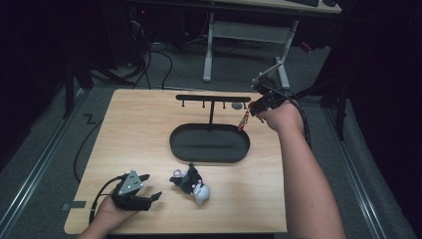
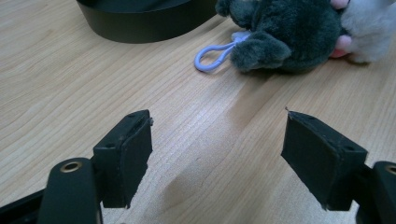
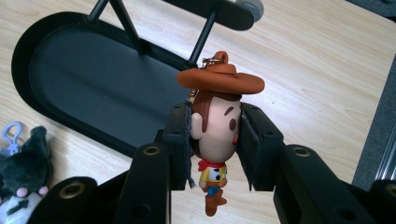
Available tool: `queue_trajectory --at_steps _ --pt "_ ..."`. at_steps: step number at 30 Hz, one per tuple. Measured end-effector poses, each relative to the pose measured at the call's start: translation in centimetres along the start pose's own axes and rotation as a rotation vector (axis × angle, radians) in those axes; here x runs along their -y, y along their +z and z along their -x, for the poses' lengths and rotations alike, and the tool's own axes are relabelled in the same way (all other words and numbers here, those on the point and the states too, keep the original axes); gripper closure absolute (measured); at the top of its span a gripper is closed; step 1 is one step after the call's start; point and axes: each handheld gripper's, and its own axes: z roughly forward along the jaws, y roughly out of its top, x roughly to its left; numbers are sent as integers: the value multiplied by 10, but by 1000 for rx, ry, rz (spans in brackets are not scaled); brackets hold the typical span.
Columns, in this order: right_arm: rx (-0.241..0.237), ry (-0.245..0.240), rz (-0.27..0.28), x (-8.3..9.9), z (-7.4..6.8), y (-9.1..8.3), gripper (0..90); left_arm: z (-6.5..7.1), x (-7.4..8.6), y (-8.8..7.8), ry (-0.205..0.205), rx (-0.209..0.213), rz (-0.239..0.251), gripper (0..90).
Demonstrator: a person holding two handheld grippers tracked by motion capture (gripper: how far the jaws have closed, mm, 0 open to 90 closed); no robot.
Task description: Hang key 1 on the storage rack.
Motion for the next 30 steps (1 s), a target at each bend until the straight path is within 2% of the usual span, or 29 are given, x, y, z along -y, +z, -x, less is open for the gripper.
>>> queue_trajectory --at_steps 14,24,30 --pt "-6 -24 3 -15 -11 8 667 0 0 0 4 8 -6 244" --pt "12 4 6 -12 -5 16 666 0 1 -1 6 9 -8 244" --pt "16 21 -10 -5 1 21 665 1 1 0 8 14 -14 244"
